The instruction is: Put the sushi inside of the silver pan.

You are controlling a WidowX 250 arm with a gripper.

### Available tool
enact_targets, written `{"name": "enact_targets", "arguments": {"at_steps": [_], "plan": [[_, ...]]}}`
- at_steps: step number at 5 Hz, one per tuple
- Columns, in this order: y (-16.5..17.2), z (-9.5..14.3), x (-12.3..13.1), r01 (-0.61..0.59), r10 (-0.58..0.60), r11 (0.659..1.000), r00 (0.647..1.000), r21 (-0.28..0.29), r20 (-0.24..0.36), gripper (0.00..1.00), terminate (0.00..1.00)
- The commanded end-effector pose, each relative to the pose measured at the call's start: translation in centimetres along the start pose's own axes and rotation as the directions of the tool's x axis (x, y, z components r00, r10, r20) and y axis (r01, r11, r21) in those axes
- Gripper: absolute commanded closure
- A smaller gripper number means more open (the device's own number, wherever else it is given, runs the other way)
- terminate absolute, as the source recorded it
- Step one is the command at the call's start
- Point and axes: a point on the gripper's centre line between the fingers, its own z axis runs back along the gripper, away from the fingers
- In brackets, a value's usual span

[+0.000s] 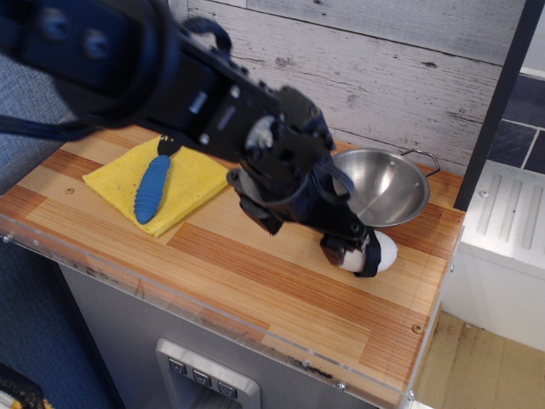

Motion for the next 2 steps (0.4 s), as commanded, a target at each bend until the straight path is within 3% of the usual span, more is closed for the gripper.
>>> {"name": "enact_targets", "arguments": {"at_steps": [1,2], "plan": [[-1.2,-1.8,0.7,0.010,-0.008,0.999,0.999,-0.045,0.045,0.00,0.00],[-2.4,-2.5,1.2,0.031,-0.028,0.998,0.998,-0.062,0.054,0.00,0.00]]}}
